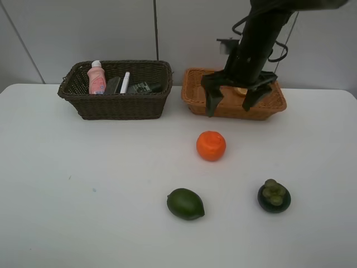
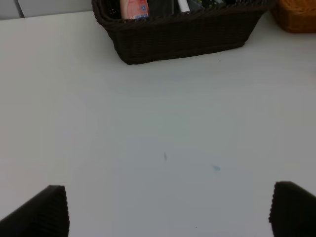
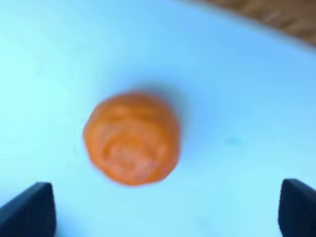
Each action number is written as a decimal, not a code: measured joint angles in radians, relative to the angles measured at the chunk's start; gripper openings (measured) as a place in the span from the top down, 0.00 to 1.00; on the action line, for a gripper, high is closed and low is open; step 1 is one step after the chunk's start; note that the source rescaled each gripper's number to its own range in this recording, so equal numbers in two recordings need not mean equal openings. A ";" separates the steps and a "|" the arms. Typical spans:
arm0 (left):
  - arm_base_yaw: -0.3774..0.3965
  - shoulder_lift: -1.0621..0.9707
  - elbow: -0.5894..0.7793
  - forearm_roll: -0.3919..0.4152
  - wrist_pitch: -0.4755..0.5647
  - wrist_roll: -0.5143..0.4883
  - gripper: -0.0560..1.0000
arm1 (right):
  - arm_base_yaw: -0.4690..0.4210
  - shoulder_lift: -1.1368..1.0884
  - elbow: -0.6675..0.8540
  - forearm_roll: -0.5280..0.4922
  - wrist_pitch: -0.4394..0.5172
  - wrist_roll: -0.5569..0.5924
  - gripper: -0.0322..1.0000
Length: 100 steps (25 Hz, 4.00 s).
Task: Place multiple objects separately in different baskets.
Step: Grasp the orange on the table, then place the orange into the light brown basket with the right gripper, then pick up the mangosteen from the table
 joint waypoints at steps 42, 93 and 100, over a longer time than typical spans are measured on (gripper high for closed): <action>0.000 0.000 0.000 0.000 0.000 0.000 0.00 | 0.085 0.091 0.267 -0.097 -0.463 -0.027 0.63; 0.000 0.000 0.000 0.000 0.000 0.000 0.00 | -0.200 -0.445 0.516 0.001 -0.053 0.057 0.00; 0.000 0.000 0.000 0.000 0.000 0.000 0.00 | -0.131 -0.478 0.774 -0.018 -0.304 0.074 0.00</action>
